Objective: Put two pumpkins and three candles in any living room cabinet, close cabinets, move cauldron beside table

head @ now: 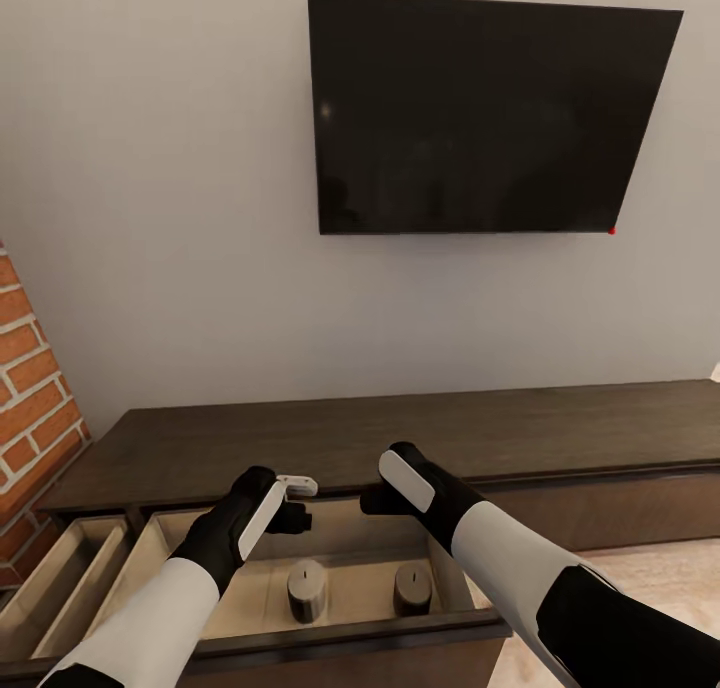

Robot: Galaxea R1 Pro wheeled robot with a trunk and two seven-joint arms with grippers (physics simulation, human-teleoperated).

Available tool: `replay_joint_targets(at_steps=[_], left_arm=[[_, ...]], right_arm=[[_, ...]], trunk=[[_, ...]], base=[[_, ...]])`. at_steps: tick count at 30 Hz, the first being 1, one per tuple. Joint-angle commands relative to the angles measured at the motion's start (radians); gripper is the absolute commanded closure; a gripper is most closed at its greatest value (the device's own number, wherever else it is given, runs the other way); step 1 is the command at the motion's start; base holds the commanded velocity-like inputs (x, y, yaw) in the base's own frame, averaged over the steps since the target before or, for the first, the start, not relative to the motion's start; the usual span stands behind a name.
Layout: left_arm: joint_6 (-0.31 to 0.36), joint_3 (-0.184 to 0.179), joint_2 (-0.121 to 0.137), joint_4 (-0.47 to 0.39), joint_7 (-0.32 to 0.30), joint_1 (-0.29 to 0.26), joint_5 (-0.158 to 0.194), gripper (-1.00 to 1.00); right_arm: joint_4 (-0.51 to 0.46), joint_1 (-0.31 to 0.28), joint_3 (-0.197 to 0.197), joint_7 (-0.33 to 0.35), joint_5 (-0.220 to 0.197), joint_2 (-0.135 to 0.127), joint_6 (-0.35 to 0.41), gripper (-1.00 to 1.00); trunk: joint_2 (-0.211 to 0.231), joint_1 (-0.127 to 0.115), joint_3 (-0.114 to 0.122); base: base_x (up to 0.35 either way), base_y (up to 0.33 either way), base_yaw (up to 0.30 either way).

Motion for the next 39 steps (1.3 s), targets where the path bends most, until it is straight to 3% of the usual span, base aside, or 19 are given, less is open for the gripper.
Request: replay_joint_targets(at_steps=[1, 12, 39], left_arm=[[0.003, -0.003, 0.001, -0.001, 0.01, -0.001, 0.011, -1.0], [0.002, -0.003, -0.001, -0.003, 0.01, -0.001, 0.01, -1.0], [0.0, -0.003, -0.001, -0.005, 0.01, -0.001, 0.008, -1.0]], right_arm=[[-0.001, -0.001, 0.003, -0.008, -0.008, 0.0, 0.001, -1.0], [-0.002, -0.001, 0.003, -0.008, -0.008, 0.0, 0.001, -1.0], [-0.002, -0.001, 0.003, -0.008, -0.008, 0.0, 0.0, -1.0]], trunk=[[0.007, -0.004, 0.002], [0.084, -0.046, 0.037], [0.273, -0.15, 0.122]], base=[[0.0, 0.0, 0.0], [0.0, 0.0, -0.058], [0.0, 0.0, -0.283]])
